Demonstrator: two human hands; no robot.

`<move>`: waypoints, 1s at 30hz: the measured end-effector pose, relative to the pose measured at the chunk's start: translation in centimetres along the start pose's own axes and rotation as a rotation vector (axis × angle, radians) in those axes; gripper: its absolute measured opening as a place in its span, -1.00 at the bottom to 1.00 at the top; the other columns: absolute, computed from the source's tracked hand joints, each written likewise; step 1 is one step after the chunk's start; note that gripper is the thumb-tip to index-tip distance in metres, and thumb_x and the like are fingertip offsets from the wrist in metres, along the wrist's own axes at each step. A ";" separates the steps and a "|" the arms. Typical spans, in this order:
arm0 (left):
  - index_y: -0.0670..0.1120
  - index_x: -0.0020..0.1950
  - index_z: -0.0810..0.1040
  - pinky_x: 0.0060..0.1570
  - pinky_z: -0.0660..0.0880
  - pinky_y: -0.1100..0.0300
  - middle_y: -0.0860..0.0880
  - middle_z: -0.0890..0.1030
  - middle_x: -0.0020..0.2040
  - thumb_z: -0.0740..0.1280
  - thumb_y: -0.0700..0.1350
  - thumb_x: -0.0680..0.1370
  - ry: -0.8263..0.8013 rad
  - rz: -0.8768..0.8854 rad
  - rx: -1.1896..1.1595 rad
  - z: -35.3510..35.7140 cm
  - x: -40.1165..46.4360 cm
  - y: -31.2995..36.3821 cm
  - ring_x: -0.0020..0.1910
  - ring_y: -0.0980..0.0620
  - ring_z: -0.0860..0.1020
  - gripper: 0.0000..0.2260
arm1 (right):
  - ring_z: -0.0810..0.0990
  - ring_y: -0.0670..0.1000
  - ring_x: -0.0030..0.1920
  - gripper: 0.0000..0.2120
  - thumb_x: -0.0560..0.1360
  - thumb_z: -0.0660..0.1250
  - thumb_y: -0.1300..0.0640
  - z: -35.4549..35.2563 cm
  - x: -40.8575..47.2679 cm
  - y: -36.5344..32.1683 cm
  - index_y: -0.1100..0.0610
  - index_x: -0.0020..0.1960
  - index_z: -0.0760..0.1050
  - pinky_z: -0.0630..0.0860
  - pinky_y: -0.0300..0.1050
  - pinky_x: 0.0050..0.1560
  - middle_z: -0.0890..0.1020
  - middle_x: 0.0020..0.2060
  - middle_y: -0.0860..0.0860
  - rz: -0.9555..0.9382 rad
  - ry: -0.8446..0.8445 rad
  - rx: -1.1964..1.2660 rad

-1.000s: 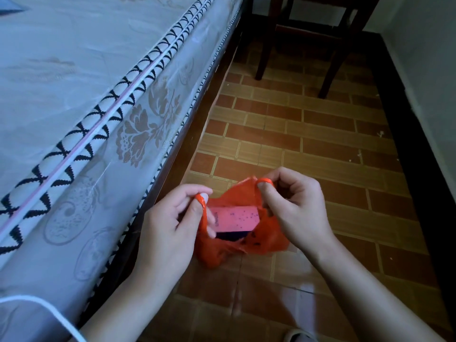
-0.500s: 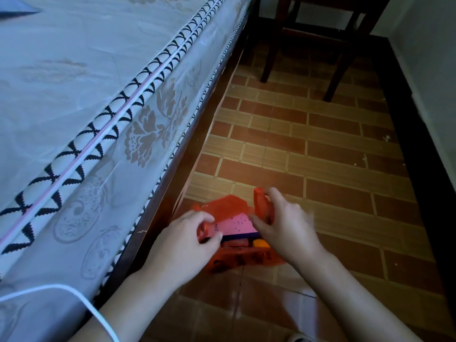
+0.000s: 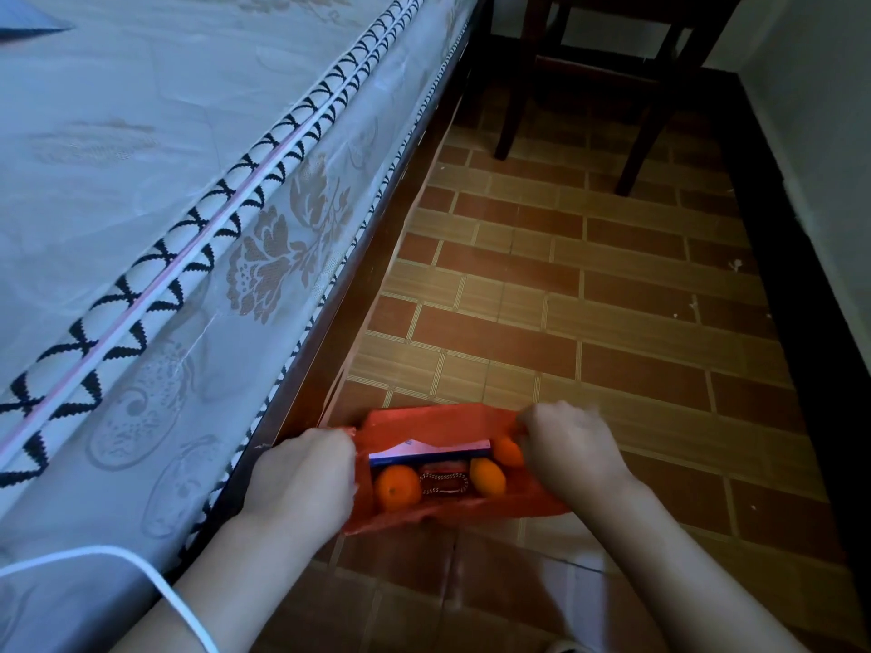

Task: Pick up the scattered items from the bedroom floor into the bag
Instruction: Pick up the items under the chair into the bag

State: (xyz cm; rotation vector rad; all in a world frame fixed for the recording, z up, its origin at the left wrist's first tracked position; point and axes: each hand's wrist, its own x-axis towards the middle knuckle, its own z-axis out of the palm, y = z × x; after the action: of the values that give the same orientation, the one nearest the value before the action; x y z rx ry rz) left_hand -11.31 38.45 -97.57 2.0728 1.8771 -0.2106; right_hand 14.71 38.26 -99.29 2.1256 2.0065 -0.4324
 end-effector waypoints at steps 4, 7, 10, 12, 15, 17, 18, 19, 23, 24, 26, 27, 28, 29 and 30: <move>0.00 0.06 0.70 -0.30 0.47 0.29 0.11 0.68 -0.07 0.35 -0.09 0.67 0.506 0.229 -0.257 -2.8 -0.3 0.8 -0.21 0.09 0.62 -0.88 | 0.54 -0.07 -0.40 -0.81 0.67 0.24 0.08 -1.8 -0.5 -0.2 -0.01 -0.11 0.51 0.49 -0.11 -0.39 0.55 -0.39 -0.09 -0.061 0.377 0.437; -0.06 0.05 0.67 -0.27 0.49 0.27 0.12 0.62 -0.10 0.38 -0.16 0.66 0.669 0.385 -0.381 -3.5 -0.4 1.2 -0.20 0.12 0.57 -0.92 | 0.51 -0.06 -0.45 -0.79 0.64 0.29 0.08 -3.4 -0.8 -0.7 0.00 -0.18 0.49 0.46 -0.07 -0.45 0.53 -0.43 -0.08 -0.100 0.439 0.552; 0.00 0.06 0.67 -0.25 0.48 0.28 0.17 0.58 -0.10 0.36 -0.14 0.66 0.584 0.327 -0.411 -2.3 0.3 0.2 -0.17 0.12 0.57 -0.90 | 0.55 -0.02 -0.40 -0.78 0.61 0.29 0.11 -2.7 -0.3 -1.0 0.02 -0.21 0.51 0.57 0.00 -0.34 0.55 -0.41 -0.07 -0.054 0.286 0.305; 0.02 0.12 0.70 -0.23 0.46 0.32 0.19 0.58 -0.11 0.32 -0.11 0.69 0.578 0.313 -0.465 -2.0 0.3 -0.3 -0.17 0.11 0.57 -0.85 | 0.57 -0.02 -0.38 -0.80 0.63 0.30 0.08 -2.0 -0.2 -1.2 0.01 -0.18 0.51 0.56 -0.03 -0.34 0.55 -0.40 -0.10 -0.054 0.363 0.333; 0.03 0.18 0.71 -0.19 0.54 0.17 0.16 0.65 -0.07 0.29 -0.08 0.69 0.600 0.337 -0.578 -2.6 0.3 -0.1 -0.12 0.10 0.63 -0.80 | 0.59 -0.04 -0.34 -0.83 0.67 0.27 0.00 -1.2 -0.2 -1.4 -0.01 -0.08 0.51 0.48 -0.14 -0.37 0.58 -0.34 -0.11 -0.067 0.367 0.402; 0.08 0.16 0.71 -0.05 0.60 0.17 0.20 0.69 0.00 0.31 -0.10 0.70 0.546 0.289 -0.604 -2.3 0.6 -0.3 0.01 0.19 0.64 -0.81 | 0.61 -0.02 -0.25 -0.86 0.68 0.25 0.02 -0.9 0.0 -1.3 -0.01 0.00 0.56 0.35 -0.23 -0.38 0.63 -0.25 -0.09 -0.047 0.253 0.333; 0.10 0.16 0.71 -0.02 0.61 0.18 0.22 0.69 0.00 0.33 -0.11 0.68 0.511 0.271 -0.600 -2.2 0.6 -0.3 0.02 0.23 0.63 -0.81 | 0.63 -0.01 -0.22 -0.86 0.67 0.25 0.01 -0.9 0.0 -1.2 -0.02 0.02 0.57 0.36 -0.22 -0.37 0.64 -0.23 -0.08 -0.037 0.255 0.328; 0.11 0.15 0.71 -0.01 0.59 0.21 0.22 0.69 -0.01 0.34 -0.13 0.67 0.500 0.264 -0.603 -2.0 0.5 -0.3 0.02 0.25 0.63 -0.81 | 0.64 -0.02 -0.22 -0.87 0.66 0.27 -0.02 -0.9 0.0 -1.0 -0.02 0.01 0.56 0.45 -0.16 -0.34 0.64 -0.24 -0.08 -0.030 0.302 0.354; 0.09 0.14 0.72 0.04 0.47 0.47 0.26 0.69 0.03 0.36 -0.15 0.65 0.535 0.243 -0.648 -2.5 0.8 -0.1 0.08 0.29 0.63 -0.80 | 0.63 -0.01 -0.25 -0.88 0.61 0.37 -0.06 -1.1 0.4 -0.6 -0.05 -0.04 0.49 0.62 0.03 -0.22 0.61 -0.27 -0.10 -0.036 0.369 0.471; 0.11 0.17 0.72 0.08 0.50 0.40 0.25 0.70 0.05 0.37 -0.13 0.65 0.507 0.222 -0.644 -2.4 0.9 -0.1 0.10 0.26 0.64 -0.80 | 0.63 0.01 -0.25 -0.89 0.59 0.38 -0.06 -1.0 0.3 -0.6 -0.07 -0.04 0.48 0.61 0.04 -0.23 0.61 -0.27 -0.11 -0.043 0.364 0.468; 0.14 0.21 0.70 0.12 0.59 0.18 0.23 0.71 0.08 0.39 -0.11 0.63 0.444 0.182 -0.628 -1.9 1.0 -0.2 0.10 0.18 0.66 -0.78 | 0.62 0.00 -0.28 -0.89 0.57 0.40 -0.05 -0.9 0.0 -0.5 -0.09 -0.05 0.49 0.57 0.02 -0.28 0.60 -0.30 -0.11 -0.064 0.399 0.482; 0.14 0.23 0.70 0.13 0.61 0.10 0.21 0.71 0.10 0.40 -0.11 0.62 0.433 0.173 -0.610 -1.6 1.0 -0.2 0.11 0.16 0.66 -0.77 | 0.59 -0.02 -0.31 -0.87 0.58 0.40 -0.06 -0.9 -0.2 -0.3 -0.06 -0.08 0.50 0.53 0.01 -0.32 0.59 -0.33 -0.11 -0.076 0.420 0.512; 0.14 0.25 0.69 0.12 0.62 0.09 0.21 0.71 0.11 0.41 -0.12 0.62 0.430 0.170 -0.596 -1.5 1.0 -0.2 0.10 0.15 0.66 -0.75 | 0.56 -0.05 -0.35 -0.84 0.59 0.41 -0.06 -1.0 -0.4 0.0 -0.04 -0.11 0.51 0.51 0.00 -0.35 0.57 -0.36 -0.10 -0.082 0.437 0.562; 0.15 0.27 0.67 0.08 0.61 0.11 0.21 0.71 0.10 0.41 -0.12 0.62 0.435 0.167 -0.591 -1.5 1.0 -0.3 0.08 0.14 0.67 -0.73 | 0.55 -0.05 -0.37 -0.81 0.60 0.40 -0.06 -1.2 -0.6 0.3 -0.02 -0.14 0.53 0.51 0.01 -0.36 0.56 -0.38 -0.09 -0.084 0.453 0.630; 0.16 0.31 0.65 0.01 0.60 0.13 0.22 0.71 0.05 0.40 -0.11 0.63 0.445 0.157 -0.581 -1.7 1.1 -0.2 0.02 0.13 0.68 -0.71 | 0.56 -0.04 -0.36 -0.79 0.61 0.39 -0.06 -1.5 -0.9 0.6 -0.01 -0.17 0.54 0.52 0.04 -0.35 0.57 -0.38 -0.07 -0.083 0.467 0.698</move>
State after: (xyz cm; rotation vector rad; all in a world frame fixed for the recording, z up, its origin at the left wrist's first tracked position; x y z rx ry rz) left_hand -11.61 40.10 -96.41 1.9233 1.6985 0.7984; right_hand 15.39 37.89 -97.65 2.7572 2.4640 -0.8129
